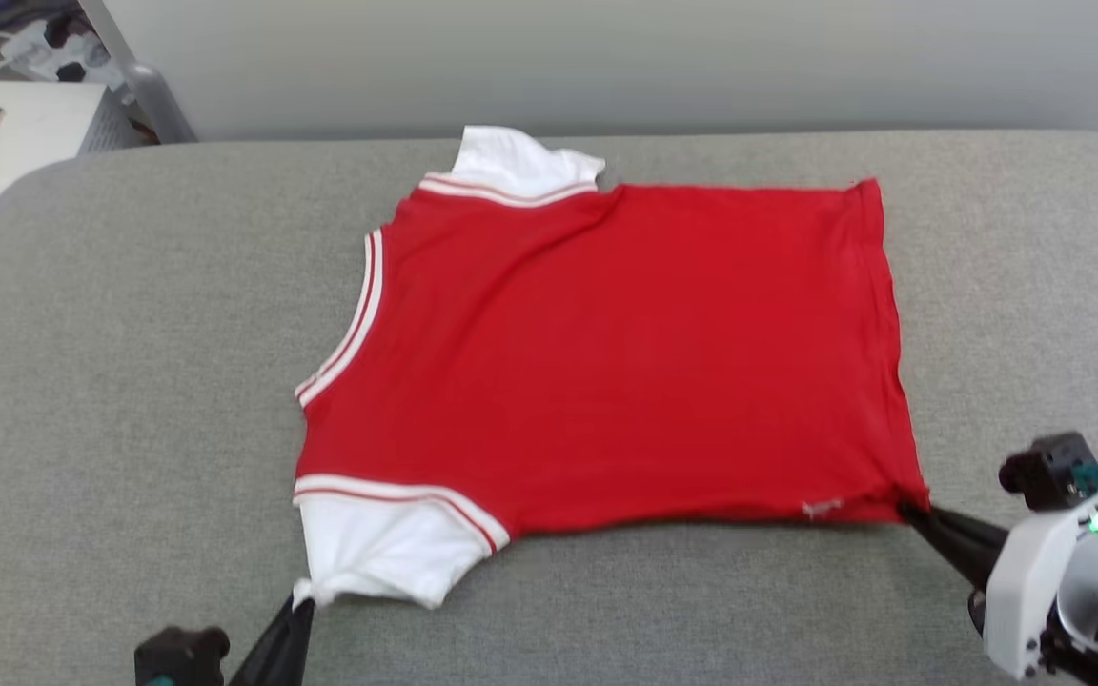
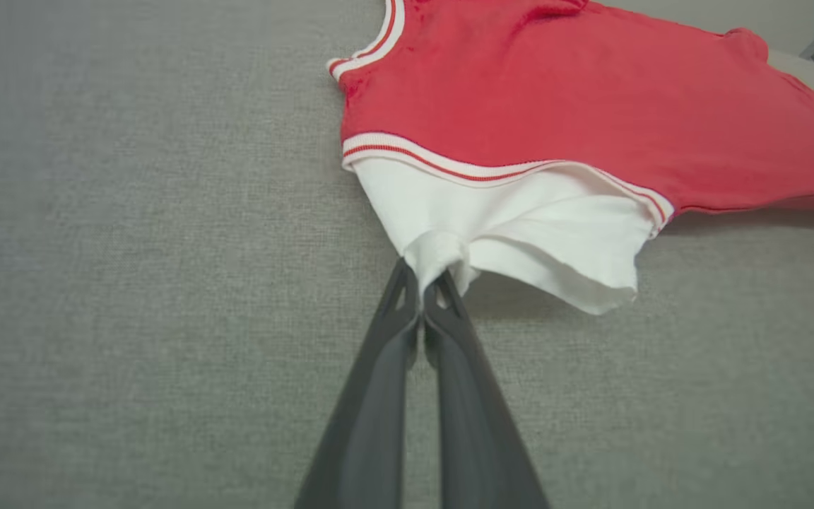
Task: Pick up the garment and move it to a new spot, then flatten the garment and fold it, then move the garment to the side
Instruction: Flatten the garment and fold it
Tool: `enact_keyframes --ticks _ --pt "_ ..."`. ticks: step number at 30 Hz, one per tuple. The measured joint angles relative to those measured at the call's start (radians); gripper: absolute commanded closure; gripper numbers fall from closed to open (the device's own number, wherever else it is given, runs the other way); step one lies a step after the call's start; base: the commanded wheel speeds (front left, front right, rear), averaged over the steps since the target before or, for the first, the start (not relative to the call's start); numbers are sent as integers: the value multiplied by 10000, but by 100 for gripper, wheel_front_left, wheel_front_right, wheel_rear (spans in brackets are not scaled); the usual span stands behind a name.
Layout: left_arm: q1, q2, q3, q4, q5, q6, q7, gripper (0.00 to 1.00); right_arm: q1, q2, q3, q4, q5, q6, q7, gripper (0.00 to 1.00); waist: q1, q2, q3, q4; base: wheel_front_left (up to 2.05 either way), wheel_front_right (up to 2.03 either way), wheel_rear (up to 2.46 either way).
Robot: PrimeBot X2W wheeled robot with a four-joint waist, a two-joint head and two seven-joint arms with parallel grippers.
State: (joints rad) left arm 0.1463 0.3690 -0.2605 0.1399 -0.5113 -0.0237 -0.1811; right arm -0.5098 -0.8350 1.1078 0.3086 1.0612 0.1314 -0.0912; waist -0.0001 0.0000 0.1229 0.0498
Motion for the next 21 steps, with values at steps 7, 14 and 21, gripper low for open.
enact_keyframes --ticks 7,14,21 --pt "968 40 -65 -368 -464 2 474 100 1773 -581 -656 -968 171 0 182 100 0 0 -541 56 0 0 0" --pt "1511 77 -119 -662 -1005 -50 1126 100 3069 -863 -1772 -1534 125 0 621 100 0 0 -759 4 0 0 0" --pt "1541 372 -245 -974 -846 -94 1183 100 3668 -571 -2961 -1722 -389 0 1221 100 0 0 -753 -8 0 0 0"
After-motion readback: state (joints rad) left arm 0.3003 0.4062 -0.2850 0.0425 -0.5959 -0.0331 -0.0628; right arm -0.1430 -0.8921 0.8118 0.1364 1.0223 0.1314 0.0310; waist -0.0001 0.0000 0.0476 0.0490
